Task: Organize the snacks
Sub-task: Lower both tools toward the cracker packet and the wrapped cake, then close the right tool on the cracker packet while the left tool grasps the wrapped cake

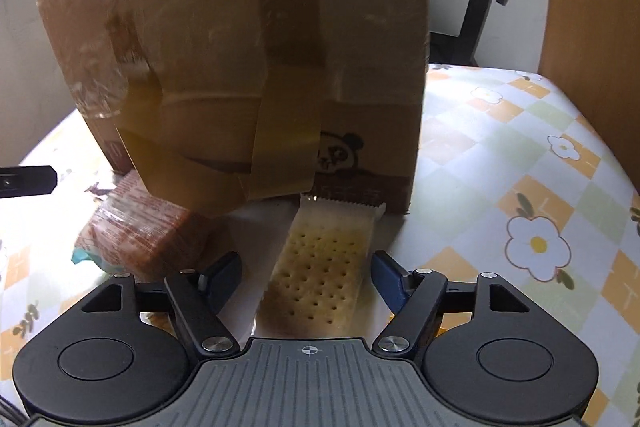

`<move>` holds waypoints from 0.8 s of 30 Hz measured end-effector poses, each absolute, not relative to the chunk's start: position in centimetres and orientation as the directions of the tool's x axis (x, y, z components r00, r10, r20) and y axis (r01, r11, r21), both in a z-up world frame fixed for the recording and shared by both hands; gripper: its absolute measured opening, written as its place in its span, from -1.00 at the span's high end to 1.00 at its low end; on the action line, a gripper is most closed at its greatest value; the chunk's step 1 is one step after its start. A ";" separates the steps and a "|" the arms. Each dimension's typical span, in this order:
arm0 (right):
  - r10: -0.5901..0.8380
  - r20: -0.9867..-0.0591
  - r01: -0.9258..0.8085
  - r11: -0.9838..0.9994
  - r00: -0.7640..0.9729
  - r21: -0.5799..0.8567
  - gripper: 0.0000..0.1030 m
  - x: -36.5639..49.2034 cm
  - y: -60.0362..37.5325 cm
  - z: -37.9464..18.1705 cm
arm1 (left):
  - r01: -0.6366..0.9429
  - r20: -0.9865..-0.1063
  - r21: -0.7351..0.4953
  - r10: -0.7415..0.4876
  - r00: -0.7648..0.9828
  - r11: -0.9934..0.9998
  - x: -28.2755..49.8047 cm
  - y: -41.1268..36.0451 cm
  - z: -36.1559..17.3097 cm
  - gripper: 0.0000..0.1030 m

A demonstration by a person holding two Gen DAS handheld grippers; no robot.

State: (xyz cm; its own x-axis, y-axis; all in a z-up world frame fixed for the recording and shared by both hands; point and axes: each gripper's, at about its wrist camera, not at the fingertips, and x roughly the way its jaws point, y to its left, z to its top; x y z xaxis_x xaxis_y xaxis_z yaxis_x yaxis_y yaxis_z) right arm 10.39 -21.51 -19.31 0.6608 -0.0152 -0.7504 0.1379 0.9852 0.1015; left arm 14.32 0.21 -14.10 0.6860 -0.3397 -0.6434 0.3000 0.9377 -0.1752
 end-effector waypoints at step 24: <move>-0.031 -0.666 0.056 0.998 0.745 0.017 0.11 7.4 -20.4 -20.4 | 0.300 -0.674 -0.205 -0.357 0.647 0.932 15.1 -3.4 -16.4 -0.52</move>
State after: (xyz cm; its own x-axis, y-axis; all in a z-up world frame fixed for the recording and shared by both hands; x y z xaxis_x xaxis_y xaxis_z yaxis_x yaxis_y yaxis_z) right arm 7.43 -20.41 -20.37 0.7453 -0.0308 -0.6660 0.0563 0.9983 0.0168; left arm 15.11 -3.44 -16.44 0.6470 -0.3568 -0.6738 0.3000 0.9316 -0.2052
